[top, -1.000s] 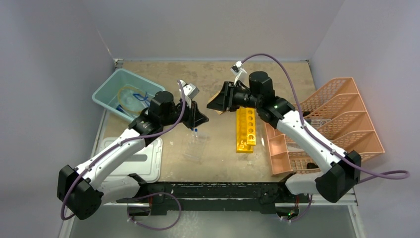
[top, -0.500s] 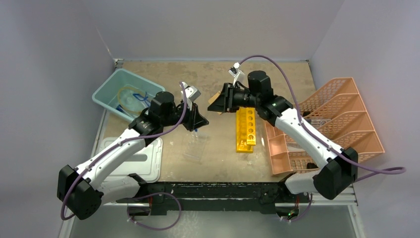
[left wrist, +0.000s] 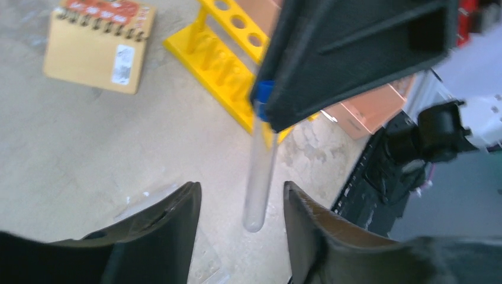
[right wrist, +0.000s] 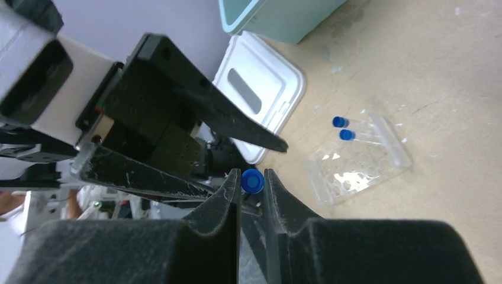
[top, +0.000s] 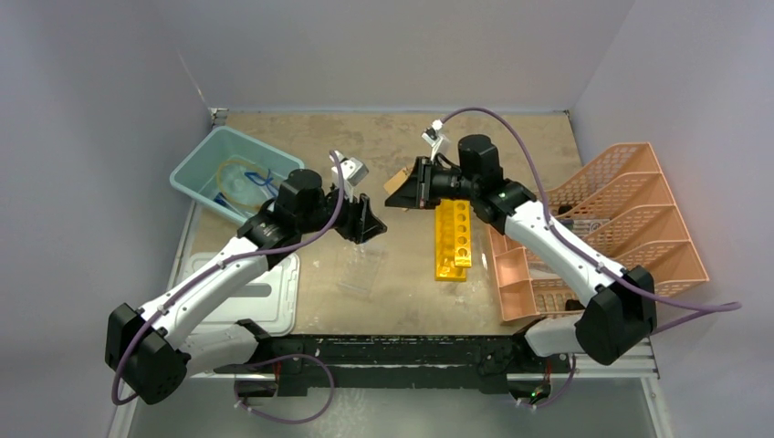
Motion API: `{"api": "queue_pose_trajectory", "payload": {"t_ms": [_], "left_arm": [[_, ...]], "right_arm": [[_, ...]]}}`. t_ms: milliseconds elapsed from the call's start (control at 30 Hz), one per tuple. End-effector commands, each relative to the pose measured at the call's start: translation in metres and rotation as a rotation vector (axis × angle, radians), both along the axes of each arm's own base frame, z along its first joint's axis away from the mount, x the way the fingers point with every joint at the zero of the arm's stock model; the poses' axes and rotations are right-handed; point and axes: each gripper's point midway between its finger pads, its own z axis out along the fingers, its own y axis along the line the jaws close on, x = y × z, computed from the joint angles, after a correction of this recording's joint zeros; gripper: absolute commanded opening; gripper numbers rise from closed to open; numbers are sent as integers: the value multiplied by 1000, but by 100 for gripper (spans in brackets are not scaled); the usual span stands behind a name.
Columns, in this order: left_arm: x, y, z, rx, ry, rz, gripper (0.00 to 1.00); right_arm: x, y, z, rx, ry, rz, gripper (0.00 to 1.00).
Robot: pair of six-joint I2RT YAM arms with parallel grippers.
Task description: Organize the chemistry lab equipment
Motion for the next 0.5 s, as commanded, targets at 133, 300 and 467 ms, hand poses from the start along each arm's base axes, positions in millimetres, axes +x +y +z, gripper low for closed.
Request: {"api": "queue_pose_trajectory", "payload": {"t_ms": [133,300,467], "left_arm": [[51,62,38,48,-105,487,59],[65,123,58,59,-183,828,60],[66,150,64,75,-213,969,60]], "right_arm": [[39,-28,5,-168,-368,-159,14],[43,-19,-21,-313,-544,-190,13],[25,11,-39,-366,-748,-127,12]]}}
